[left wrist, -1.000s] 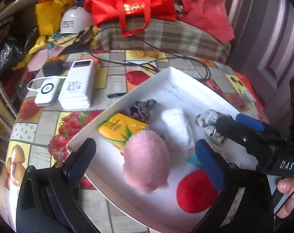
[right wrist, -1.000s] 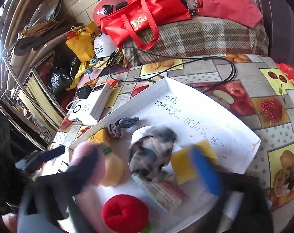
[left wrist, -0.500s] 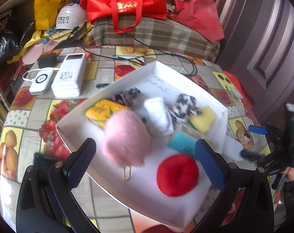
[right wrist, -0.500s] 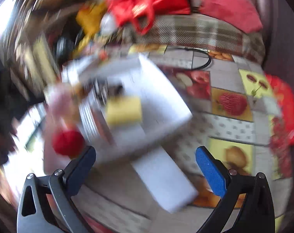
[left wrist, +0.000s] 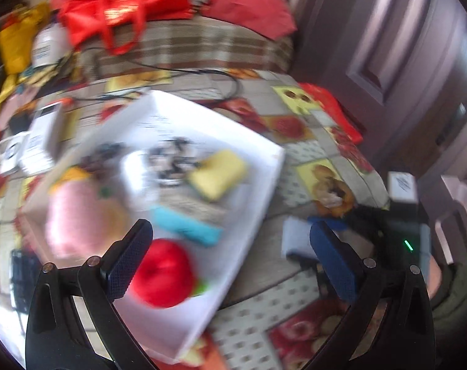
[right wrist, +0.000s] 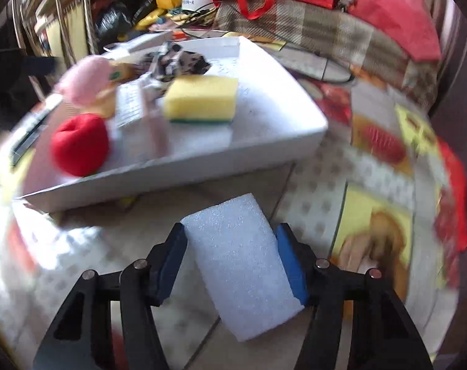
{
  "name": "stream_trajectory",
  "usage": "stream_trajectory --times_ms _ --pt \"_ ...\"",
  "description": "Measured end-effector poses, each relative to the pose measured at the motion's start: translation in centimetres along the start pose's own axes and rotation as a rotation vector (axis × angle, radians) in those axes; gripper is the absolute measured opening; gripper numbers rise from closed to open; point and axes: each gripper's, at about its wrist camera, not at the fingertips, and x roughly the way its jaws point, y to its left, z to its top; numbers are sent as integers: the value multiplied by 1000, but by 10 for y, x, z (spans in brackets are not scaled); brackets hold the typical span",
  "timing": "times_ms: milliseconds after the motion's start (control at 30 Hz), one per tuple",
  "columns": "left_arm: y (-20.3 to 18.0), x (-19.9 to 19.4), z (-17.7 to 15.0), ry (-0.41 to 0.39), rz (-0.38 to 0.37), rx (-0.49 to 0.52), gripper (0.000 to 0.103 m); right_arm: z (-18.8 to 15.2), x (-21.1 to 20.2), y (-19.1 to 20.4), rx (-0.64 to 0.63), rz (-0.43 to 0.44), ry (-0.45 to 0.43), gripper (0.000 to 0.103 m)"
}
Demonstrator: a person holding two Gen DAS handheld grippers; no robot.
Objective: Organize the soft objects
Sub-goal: 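Grasp the braided rope knot with the left gripper while the right holds the foam block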
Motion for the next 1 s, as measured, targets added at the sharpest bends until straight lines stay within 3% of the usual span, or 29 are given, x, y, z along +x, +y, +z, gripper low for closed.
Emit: stream_trajectory --times_ms 100,267,400,533,633,667,733,833,1000 --pt "-41 32 6 46 -38 71 103 -37 -29 -3 37 0 -12 59" --pt "-113 96 16 111 -71 184 103 -106 -88 -43 266 -54 -72 59" --pt "-151 146 29 121 -4 229 102 -143 -131 -71 385 -114 -124 59" --pt "-162 181 33 185 46 215 101 -162 -162 -88 461 -140 -183 59" --pt "-171 190 29 183 89 275 71 -174 -177 -92 496 -154 -214 59" --pt "-173 188 27 171 71 294 54 -175 -180 -92 504 -156 -220 59" --pt "-174 183 23 176 46 320 38 -178 -188 -97 525 -154 -244 59" --pt "-166 167 16 183 1 287 35 -182 -197 -100 565 -135 -286 59" --pt "-143 100 3 108 -66 203 35 -164 -206 -95 595 -115 -365 59"
